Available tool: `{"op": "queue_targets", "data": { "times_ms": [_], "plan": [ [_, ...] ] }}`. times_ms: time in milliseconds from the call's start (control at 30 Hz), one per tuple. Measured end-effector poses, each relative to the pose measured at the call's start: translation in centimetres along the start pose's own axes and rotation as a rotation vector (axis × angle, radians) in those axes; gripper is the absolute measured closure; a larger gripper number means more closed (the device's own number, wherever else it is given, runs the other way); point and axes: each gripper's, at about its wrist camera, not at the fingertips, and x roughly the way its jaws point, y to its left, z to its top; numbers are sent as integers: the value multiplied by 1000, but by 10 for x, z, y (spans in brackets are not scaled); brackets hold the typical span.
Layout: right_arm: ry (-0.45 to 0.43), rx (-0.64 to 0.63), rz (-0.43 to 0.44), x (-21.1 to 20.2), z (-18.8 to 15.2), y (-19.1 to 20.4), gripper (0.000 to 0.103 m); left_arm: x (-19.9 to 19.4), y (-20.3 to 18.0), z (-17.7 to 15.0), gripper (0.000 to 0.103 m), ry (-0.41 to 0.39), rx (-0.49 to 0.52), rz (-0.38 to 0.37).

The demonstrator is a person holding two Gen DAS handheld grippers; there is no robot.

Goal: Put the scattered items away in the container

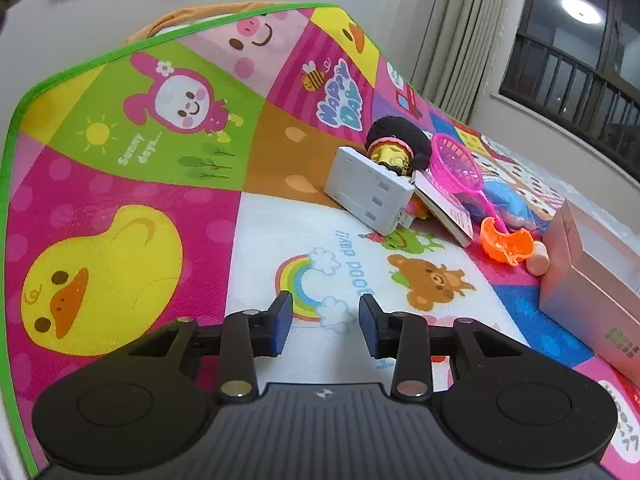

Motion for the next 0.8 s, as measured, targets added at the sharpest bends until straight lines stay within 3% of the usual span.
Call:
{"op": "queue_targets", "data": {
  "times_ms": [167, 267, 333, 533, 633, 800],
  "plan": [
    [-29, 112, 46, -18, 4, -29, 49, 3, -15, -12, 0, 60, 69, -61],
    [-157, 188, -4, -65, 2, -67, 23, 19, -18, -33, 0, 118, 87, -82],
    [-183, 217, -76, -91, -4, -92, 21, 31, -18, -50, 0, 173, 69, -87],
    [-124, 286, -293, -123, -39, -136, 19, 60, -24, -96, 0, 340, 48, -128],
    [-98, 326, -328, -122, -52, -146, 19, 61, -29, -110, 0, 369, 86, -143],
    [-76, 294, -303, -104, -51, -132, 19, 63, -43, -128, 0, 369, 128, -187]
  ]
}}
